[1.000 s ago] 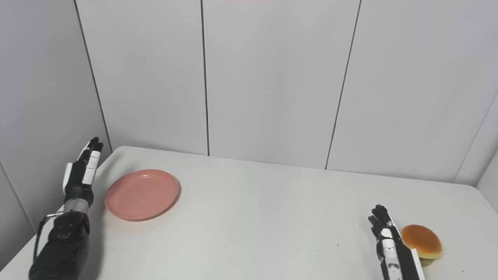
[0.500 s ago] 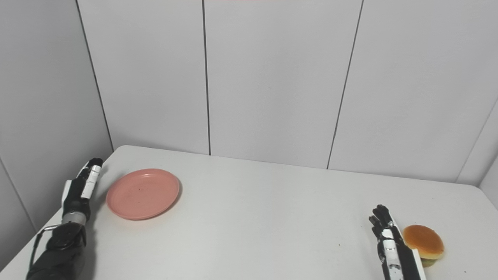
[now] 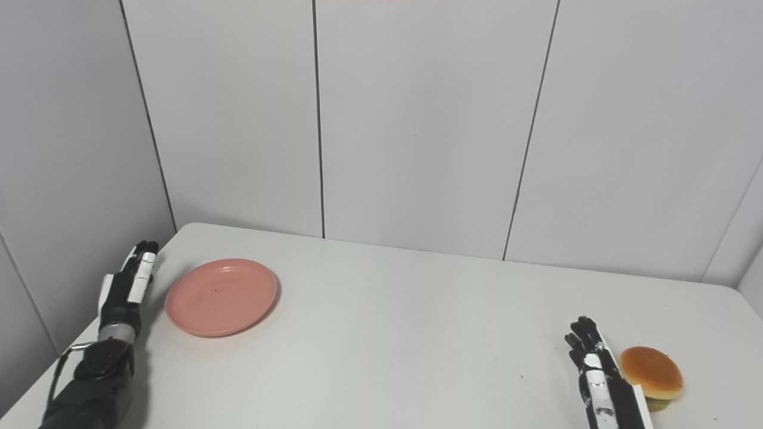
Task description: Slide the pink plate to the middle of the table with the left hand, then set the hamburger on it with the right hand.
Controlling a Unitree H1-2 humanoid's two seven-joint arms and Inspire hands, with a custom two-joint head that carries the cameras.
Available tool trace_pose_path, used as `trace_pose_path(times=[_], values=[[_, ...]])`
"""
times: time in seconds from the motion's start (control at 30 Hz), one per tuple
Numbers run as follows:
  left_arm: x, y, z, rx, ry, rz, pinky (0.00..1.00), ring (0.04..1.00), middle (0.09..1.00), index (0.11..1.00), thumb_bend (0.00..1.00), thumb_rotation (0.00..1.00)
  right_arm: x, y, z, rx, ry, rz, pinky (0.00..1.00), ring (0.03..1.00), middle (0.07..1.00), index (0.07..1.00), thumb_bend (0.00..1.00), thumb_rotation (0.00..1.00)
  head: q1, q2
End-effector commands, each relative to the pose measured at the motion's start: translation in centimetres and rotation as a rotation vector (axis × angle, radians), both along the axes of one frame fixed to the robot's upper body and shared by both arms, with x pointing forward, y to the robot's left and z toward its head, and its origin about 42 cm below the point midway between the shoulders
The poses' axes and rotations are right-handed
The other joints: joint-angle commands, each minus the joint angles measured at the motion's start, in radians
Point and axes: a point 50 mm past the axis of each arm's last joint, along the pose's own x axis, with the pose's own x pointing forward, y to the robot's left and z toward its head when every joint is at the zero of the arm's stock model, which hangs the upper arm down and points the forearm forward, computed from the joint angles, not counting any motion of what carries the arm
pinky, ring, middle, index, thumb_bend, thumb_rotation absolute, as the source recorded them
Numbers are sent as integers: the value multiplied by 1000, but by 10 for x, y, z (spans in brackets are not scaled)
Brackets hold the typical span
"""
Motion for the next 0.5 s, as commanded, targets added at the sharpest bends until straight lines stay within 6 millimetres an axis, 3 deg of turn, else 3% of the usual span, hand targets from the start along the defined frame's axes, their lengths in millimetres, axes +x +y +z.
trace_pose_path(times=[0.0, 0.47], values=[[17, -13, 14, -8, -30, -46, 905, 937, 925, 918, 881, 890, -33, 7, -48, 54, 175, -9, 979, 931, 934, 921, 739, 847, -1, 3], [23, -44, 7, -42, -37, -147, 920, 967, 946, 920, 912, 876, -33, 10, -47, 39, 175, -13, 972, 927, 929, 910, 762, 858, -11, 11]])
